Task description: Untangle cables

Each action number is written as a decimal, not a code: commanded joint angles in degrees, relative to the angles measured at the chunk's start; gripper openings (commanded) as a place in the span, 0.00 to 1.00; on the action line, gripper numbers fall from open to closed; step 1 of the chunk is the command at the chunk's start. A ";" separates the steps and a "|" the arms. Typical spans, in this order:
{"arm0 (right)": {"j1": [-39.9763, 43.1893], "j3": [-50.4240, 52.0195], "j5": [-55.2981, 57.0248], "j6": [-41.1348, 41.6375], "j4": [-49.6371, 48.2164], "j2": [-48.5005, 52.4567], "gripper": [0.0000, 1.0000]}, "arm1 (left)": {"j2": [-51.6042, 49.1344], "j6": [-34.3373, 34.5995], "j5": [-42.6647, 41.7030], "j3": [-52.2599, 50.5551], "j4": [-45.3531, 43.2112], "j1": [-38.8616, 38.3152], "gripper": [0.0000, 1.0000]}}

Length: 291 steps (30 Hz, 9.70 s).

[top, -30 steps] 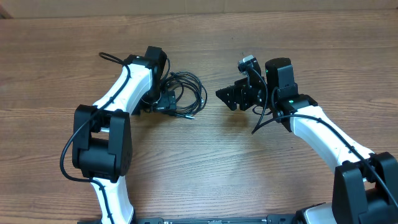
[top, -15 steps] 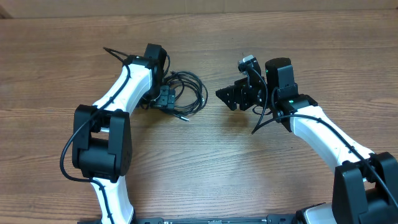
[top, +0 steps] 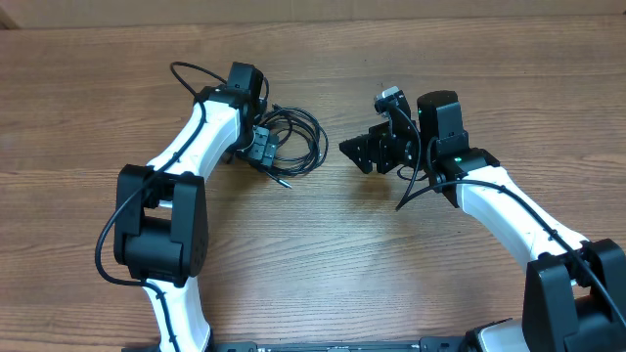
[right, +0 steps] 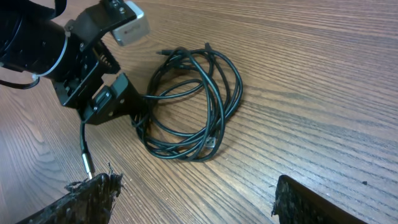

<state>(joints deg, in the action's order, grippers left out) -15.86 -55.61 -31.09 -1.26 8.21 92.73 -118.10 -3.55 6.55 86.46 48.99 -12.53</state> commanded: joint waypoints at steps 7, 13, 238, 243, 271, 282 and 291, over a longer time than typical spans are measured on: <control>-0.26 -0.70 -0.02 -0.02 -0.37 -1.42 0.81 | -0.66 -5.16 -8.92 -0.50 -0.44 -4.24 1.00; -0.26 -0.70 -0.02 0.00 -0.37 -1.42 0.81 | -2.49 -5.01 -8.50 -0.50 0.83 -5.60 1.00; 0.17 -0.70 -10.25 0.00 -14.45 -1.42 0.77 | -3.28 56.72 -69.53 25.88 11.13 -2.80 0.05; 0.15 -0.70 -15.12 -0.02 -14.60 -1.42 0.75 | -3.28 59.78 -67.19 25.88 9.16 -4.07 0.04; 0.17 -0.70 -22.75 -0.20 -13.86 -1.42 0.74 | -3.28 68.22 -66.97 25.88 -0.96 -1.38 0.04; 0.17 -0.70 -14.80 0.07 -16.11 -1.42 0.73 | -3.28 60.72 -70.58 25.88 5.22 -0.24 0.04; 0.11 -0.70 -15.15 0.02 -17.16 -1.42 0.69 | -3.28 62.38 -67.19 25.88 4.85 -4.04 0.04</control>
<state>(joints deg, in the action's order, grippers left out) -15.42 -55.61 -47.11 -1.23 -8.78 92.73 -121.84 59.42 -59.37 110.91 54.02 -14.92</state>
